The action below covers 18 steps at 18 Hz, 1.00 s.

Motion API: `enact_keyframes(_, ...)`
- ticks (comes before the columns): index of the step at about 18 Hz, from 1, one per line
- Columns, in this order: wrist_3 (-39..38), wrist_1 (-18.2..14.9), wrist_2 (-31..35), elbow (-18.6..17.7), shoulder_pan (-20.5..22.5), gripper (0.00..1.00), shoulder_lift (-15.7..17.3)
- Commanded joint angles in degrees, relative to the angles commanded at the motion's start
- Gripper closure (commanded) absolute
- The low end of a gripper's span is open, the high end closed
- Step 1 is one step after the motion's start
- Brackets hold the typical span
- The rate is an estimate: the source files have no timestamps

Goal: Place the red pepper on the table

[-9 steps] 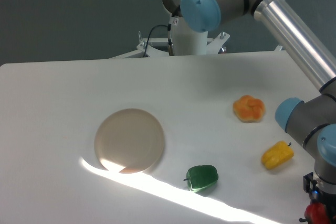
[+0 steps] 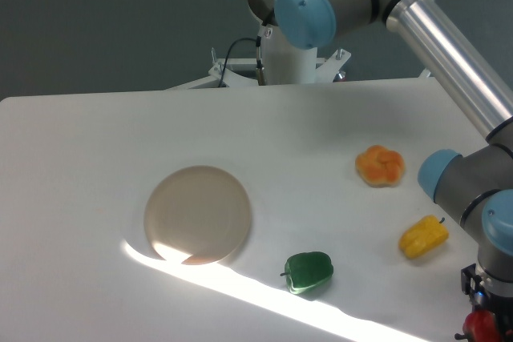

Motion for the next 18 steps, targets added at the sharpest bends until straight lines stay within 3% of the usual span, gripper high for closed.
enact_keyframes(10, 0.3, -0.8, -0.1, -4.1, -1.2, 0.40, 3.0)
enact_keyframes(15, 0.4, -0.9, -0.8, -18.0, -2.5, 0.40, 12.2)
enact_keyframes(18, 0.4, -0.8, -0.8, -24.4, -3.6, 0.40, 16.9)
